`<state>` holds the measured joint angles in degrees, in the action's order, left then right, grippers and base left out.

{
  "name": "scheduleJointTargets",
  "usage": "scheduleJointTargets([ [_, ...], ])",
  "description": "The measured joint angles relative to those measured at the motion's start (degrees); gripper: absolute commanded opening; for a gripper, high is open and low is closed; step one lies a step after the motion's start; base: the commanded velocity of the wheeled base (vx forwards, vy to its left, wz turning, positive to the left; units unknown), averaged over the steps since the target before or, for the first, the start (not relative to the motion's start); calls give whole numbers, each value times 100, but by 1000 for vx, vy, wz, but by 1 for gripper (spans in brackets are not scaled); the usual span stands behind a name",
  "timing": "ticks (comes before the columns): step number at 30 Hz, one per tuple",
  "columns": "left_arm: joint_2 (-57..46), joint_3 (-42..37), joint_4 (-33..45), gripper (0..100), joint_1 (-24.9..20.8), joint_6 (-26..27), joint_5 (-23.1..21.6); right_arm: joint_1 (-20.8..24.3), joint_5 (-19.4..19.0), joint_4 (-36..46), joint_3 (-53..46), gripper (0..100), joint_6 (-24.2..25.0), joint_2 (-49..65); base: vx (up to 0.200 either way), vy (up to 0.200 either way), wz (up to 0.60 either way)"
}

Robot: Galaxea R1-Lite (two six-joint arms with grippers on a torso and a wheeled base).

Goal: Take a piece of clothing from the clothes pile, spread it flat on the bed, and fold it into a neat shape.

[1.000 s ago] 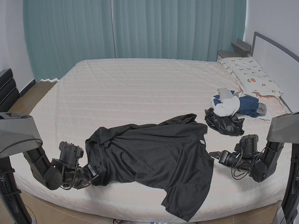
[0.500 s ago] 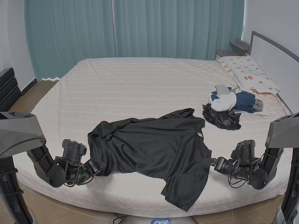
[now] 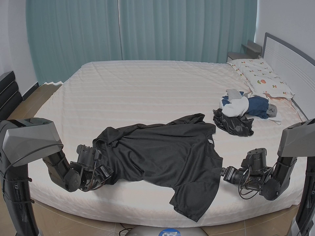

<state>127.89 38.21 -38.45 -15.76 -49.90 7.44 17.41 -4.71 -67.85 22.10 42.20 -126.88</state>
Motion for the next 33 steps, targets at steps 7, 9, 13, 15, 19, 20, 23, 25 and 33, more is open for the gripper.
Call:
scheduleJointTargets([
  [7, 179, 118, 16, 0, -44, 9, 268, 12, 6, -7, 80, 100, -2, -184, 0, 0, 0],
  [9, 199, 112, 40, 0, -44, 30, 411, 15, 6, -2, 113, 100, -4, -239, 0, 0, 0],
  [13, 177, 55, 161, 0, -27, 57, 627, 12, 15, 30, 258, 100, -41, -350, 0, 0, 0],
  [15, 96, 29, 266, 0, 26, 61, 677, 9, 17, 61, 325, 100, -55, -400, 0, 0, 0],
  [19, -121, -124, 400, 0, 168, 66, 712, 23, 22, 83, 452, 100, -82, -506, 0, 0, 0],
  [20, -182, -166, 407, 0, 216, 71, 714, 26, 26, 88, 499, 100, -93, -538, 0, 0, 0],
  [23, -345, -255, 422, 0, 397, 145, 712, 41, 99, 230, 686, 100, -116, -630, 0, 0, 0],
  [25, -441, -295, 422, 0, 560, 202, 688, 52, 162, 413, 835, 100, -126, -680, 0, 0, 0],
  [33, -667, -332, 446, 0, 968, 241, 332, 218, 246, 901, 1337, 0, -137, -820, 0, 0, 0],
])
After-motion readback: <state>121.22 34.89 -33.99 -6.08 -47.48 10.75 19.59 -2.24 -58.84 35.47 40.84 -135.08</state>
